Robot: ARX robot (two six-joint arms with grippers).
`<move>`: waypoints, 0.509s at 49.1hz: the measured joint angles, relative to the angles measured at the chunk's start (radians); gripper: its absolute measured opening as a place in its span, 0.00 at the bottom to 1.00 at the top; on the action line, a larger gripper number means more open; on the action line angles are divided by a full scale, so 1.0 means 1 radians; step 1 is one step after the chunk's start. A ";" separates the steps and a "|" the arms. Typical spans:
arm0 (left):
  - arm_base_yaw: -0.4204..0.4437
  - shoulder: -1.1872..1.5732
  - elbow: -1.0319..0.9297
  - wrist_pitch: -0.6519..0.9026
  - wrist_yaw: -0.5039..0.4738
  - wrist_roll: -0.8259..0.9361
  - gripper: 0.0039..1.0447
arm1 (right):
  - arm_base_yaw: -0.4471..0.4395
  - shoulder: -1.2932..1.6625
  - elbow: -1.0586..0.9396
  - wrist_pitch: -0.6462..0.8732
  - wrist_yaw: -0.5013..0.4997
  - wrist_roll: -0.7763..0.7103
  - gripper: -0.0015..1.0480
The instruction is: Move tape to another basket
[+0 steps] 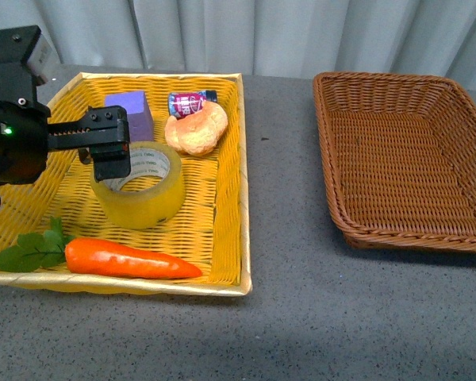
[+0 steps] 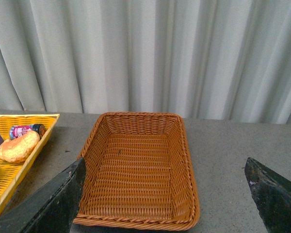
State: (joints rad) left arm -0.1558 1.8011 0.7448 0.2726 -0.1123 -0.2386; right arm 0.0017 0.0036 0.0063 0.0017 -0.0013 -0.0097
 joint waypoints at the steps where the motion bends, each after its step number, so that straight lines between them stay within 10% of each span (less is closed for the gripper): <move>1: 0.001 0.014 0.011 -0.008 -0.002 -0.002 0.94 | 0.000 0.000 0.000 0.000 0.000 0.000 0.91; 25: 0.020 0.206 0.200 -0.153 -0.042 -0.026 0.94 | 0.000 0.000 0.000 0.000 0.000 0.000 0.91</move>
State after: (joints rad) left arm -0.1356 2.0075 0.9443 0.1196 -0.1543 -0.2642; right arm 0.0017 0.0036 0.0063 0.0017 -0.0013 -0.0097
